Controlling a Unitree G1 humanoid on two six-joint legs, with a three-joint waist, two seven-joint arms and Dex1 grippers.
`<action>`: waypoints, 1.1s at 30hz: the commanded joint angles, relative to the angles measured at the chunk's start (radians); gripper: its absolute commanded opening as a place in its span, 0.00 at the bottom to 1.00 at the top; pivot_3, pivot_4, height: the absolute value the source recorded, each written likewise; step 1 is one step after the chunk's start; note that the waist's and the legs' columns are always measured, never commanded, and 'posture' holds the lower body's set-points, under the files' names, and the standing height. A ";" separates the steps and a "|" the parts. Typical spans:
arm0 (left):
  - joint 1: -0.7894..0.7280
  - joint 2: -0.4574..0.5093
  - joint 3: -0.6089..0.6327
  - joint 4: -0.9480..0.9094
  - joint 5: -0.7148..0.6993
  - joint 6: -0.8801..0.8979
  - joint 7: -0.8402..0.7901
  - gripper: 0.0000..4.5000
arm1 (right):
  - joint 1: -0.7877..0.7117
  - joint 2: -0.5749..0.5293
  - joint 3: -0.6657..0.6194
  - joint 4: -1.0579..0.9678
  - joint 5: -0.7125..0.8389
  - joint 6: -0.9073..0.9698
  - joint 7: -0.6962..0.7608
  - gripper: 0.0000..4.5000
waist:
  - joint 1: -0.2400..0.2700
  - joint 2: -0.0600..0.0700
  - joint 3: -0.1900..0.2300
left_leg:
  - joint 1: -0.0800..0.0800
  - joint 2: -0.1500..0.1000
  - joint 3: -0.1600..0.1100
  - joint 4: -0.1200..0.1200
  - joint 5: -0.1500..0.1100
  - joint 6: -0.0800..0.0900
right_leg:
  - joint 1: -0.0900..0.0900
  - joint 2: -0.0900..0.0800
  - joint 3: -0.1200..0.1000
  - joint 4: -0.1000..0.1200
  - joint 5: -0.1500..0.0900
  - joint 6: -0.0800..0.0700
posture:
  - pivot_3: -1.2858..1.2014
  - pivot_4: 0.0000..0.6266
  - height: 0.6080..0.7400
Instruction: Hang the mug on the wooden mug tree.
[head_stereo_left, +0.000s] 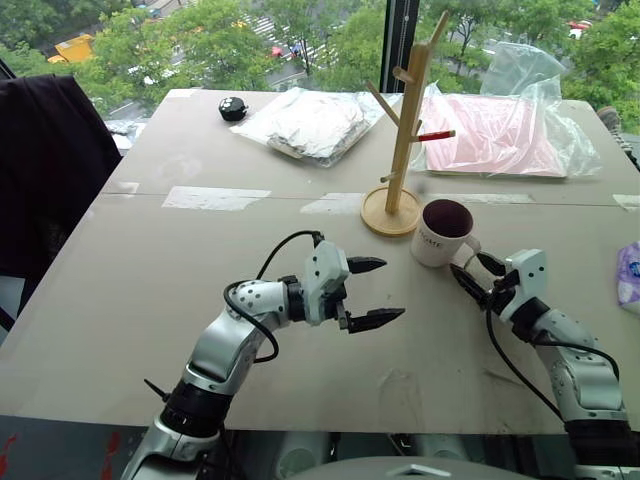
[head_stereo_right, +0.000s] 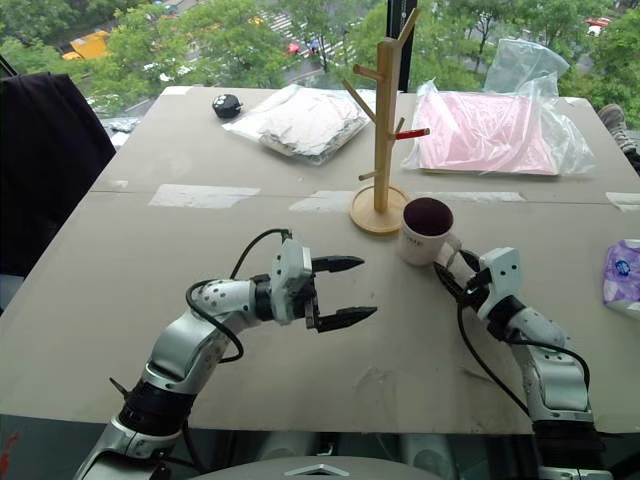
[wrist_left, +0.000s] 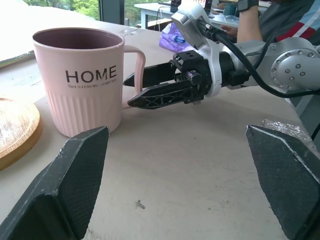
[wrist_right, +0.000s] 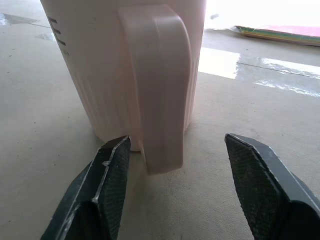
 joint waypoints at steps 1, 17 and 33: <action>-0.005 -0.005 0.011 -0.015 -0.015 -0.022 -0.006 1.00 | 0.018 0.014 -0.027 -0.071 0.004 -0.010 -0.046 0.67 | 0.000 0.000 0.000 | 0.000 0.000 0.000 0.000 0.000 0.000 | 0.000 0.000 0.000 0.000 0.000 0.000 | 0.52 0.24 1.00; -0.020 -0.016 0.003 0.003 -0.011 -0.020 -0.022 1.00 | 0.071 0.206 0.022 -0.130 -0.160 -0.057 -0.349 0.67 | -0.001 0.000 0.000 | 0.000 0.000 0.000 0.000 0.000 0.000 | 0.000 0.000 0.000 0.000 0.000 0.000 | 0.52 0.24 1.00; -0.035 -0.029 -0.001 0.033 0.006 -0.049 -0.020 1.00 | 0.041 0.215 0.044 -0.091 -0.152 -0.057 -0.322 0.01 | -0.003 0.000 0.000 | 0.000 0.000 0.000 0.000 0.000 0.000 | 0.000 0.000 0.000 0.000 0.000 0.000 | 0.52 0.24 1.00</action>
